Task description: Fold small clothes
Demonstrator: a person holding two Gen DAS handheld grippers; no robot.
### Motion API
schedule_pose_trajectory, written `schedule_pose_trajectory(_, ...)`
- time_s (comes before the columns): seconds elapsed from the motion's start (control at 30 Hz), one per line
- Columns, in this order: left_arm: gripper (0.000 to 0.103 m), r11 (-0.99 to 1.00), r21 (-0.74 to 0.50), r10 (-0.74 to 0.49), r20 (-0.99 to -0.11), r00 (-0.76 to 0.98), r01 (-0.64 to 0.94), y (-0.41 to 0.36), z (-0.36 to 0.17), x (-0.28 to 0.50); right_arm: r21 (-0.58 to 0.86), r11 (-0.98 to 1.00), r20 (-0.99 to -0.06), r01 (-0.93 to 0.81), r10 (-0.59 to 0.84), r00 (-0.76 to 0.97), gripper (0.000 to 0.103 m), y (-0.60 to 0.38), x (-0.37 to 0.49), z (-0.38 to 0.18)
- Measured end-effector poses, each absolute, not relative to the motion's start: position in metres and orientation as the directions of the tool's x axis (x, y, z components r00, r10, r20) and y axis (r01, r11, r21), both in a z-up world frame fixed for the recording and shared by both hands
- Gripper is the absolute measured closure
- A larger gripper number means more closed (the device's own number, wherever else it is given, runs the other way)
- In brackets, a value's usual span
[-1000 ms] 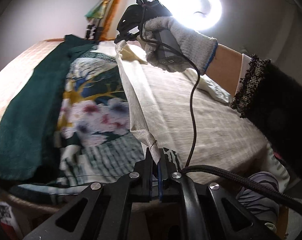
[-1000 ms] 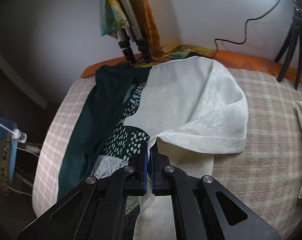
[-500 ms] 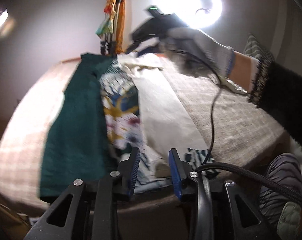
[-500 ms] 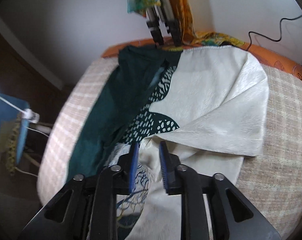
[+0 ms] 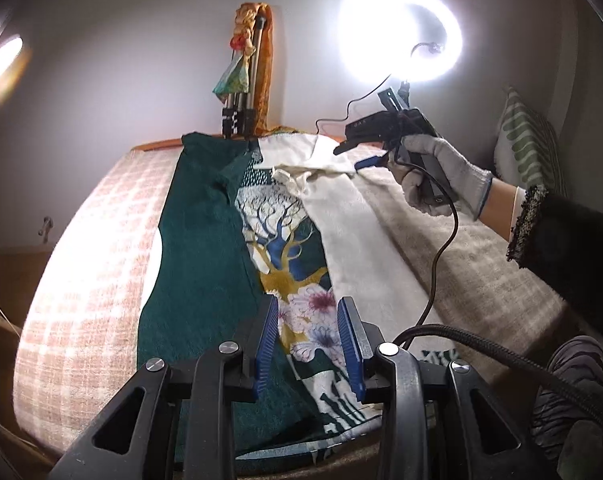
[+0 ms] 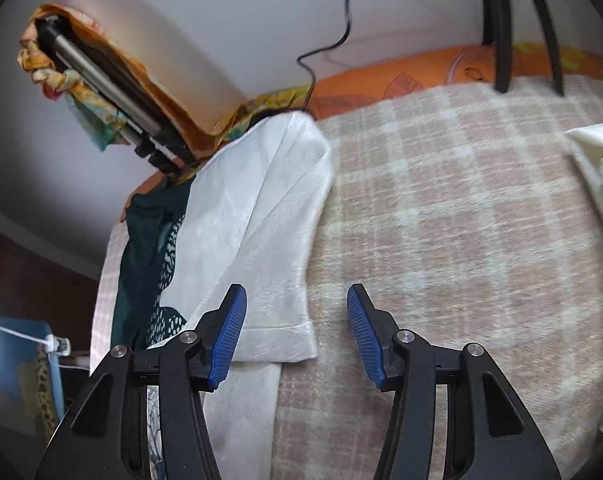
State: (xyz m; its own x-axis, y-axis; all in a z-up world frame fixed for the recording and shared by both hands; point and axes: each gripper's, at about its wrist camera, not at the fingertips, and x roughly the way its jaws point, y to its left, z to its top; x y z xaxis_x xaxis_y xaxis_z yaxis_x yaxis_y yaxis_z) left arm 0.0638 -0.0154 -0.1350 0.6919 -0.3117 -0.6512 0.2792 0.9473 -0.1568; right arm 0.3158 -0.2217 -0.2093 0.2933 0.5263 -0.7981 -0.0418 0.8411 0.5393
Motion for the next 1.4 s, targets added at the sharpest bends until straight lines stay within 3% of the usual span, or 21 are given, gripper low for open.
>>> schedule_pose_trajectory(0.03,0.072,0.948,-0.156,-0.31,-0.655,0.689,0.278,-0.015,-0.137,0.065,0.54,0.84,-0.796,-0.052,0.53,0.291,0.063,-0.219,0.316,-0.21)
schedule_pose_trajectory(0.07,0.072,0.948,-0.157,-0.309,-0.656,0.688,0.276,-0.014,-0.138,0.066,0.533,0.843,-0.8,-0.065,0.528,0.287,0.088,-0.214,0.316,-0.211)
schedule_pose_trajectory(0.1,0.072,0.949,-0.159,-0.309,-0.655,0.689,0.273,-0.012,-0.139,0.066,0.516,0.853,-0.81,-0.074,0.515,0.281,0.098,-0.209,0.317,-0.211)
schedule_pose_trajectory(0.17,0.072,0.949,-0.164,-0.308,-0.649,0.696,0.268,-0.008,-0.138,0.067,0.482,0.872,-0.826,-0.088,0.486,0.287,0.101,-0.205,0.316,-0.207)
schedule_pose_trajectory(0.5,0.073,0.944,-0.209,-0.33,-0.634,0.7,0.256,0.009,-0.135,0.07,0.489,0.854,-0.781,-0.179,0.52,0.346,0.102,-0.157,0.35,-0.157)
schedule_pose_trajectory(0.93,0.073,0.955,-0.217,-0.296,-0.665,0.686,0.202,0.023,-0.142,0.075,0.444,0.872,-0.832,-0.205,0.486,0.266,0.1,-0.056,0.407,-0.204)
schedule_pose_trajectory(1.1,0.073,0.963,-0.183,-0.268,-0.67,0.692,0.196,0.02,-0.143,0.076,0.513,0.838,-0.796,-0.185,0.545,0.262,0.067,-0.065,0.41,-0.202)
schedule_pose_trajectory(1.4,0.072,0.979,-0.072,-0.188,-0.684,0.705,0.191,0.021,-0.151,0.071,0.517,0.822,-0.742,-0.24,0.57,0.352,0.067,-0.136,0.345,-0.119)
